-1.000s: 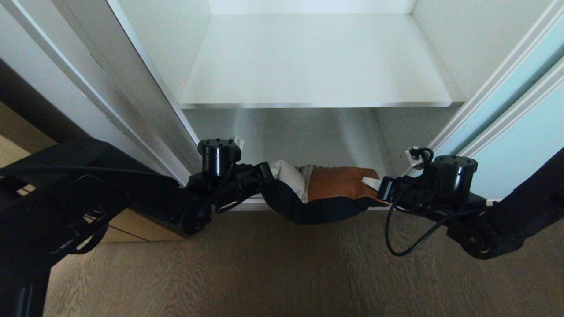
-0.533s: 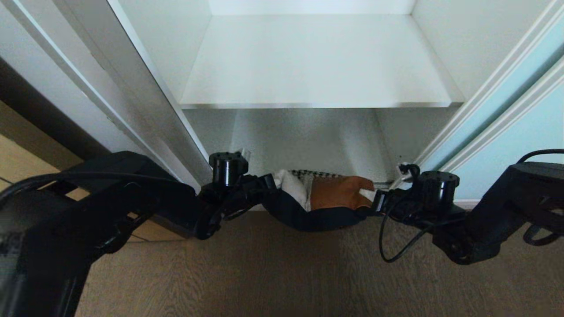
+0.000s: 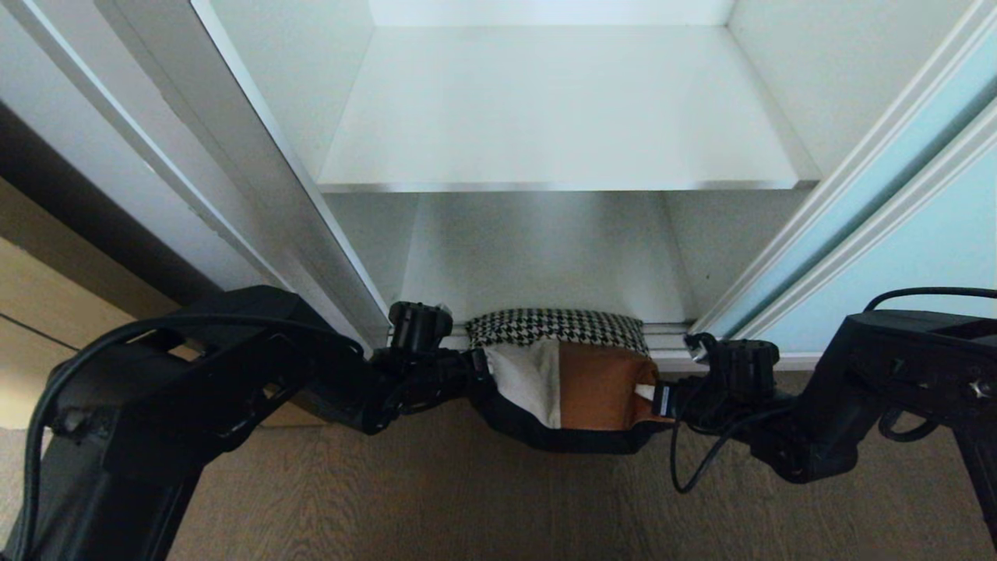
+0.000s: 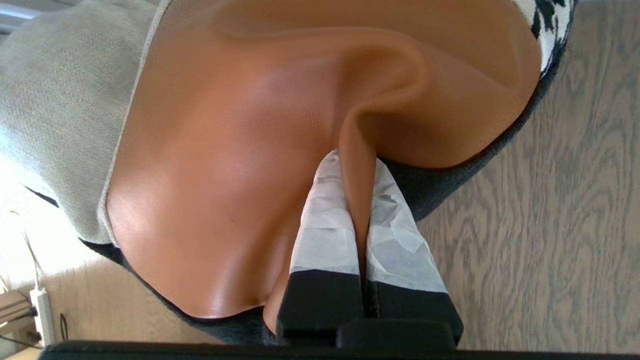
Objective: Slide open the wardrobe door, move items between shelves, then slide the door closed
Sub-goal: Place the pillow on the lower shelf
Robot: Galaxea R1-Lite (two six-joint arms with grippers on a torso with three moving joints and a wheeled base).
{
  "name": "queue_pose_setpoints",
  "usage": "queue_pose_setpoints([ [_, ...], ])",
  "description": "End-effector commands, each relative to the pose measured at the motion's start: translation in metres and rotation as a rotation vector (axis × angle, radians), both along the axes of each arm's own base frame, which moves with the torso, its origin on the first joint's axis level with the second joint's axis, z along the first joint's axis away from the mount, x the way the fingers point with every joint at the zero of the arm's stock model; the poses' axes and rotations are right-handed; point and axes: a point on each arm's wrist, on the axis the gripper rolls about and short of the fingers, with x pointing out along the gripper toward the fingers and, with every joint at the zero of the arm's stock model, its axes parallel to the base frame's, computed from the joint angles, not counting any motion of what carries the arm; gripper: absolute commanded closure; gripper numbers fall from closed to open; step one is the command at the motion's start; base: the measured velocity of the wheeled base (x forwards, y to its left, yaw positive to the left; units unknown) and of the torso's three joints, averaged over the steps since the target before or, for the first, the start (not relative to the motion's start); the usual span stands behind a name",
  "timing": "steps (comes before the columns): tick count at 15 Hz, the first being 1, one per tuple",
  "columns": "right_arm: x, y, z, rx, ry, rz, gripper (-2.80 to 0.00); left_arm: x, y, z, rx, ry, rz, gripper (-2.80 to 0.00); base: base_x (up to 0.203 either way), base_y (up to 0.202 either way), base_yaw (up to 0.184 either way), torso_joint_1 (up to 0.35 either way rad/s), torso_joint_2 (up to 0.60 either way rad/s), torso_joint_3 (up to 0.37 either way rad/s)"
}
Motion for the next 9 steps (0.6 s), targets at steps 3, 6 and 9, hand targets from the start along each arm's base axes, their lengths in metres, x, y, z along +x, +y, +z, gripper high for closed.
queue_pose_setpoints([
  [3,-0.01,-0.003,0.061,0.034,-0.15,-0.009,0.0,-0.006,0.002,0.061,-0.066,-0.144,0.003,0.0,0.0,0.0,0.0,0.0,0.0,0.0],
  [6,-0.021,-0.006,0.113,0.057,-0.286,-0.013,0.0,-0.015,0.006,0.12,-0.123,-0.284,0.004,0.0,0.0,0.0,0.0,0.0,0.0,0.0],
  [9,-0.029,-0.007,0.165,0.081,-0.446,-0.01,0.0,-0.016,0.007,0.164,-0.153,-0.416,0.001,0.0,0.0,0.0,0.0,0.0,0.0,0.0],
])
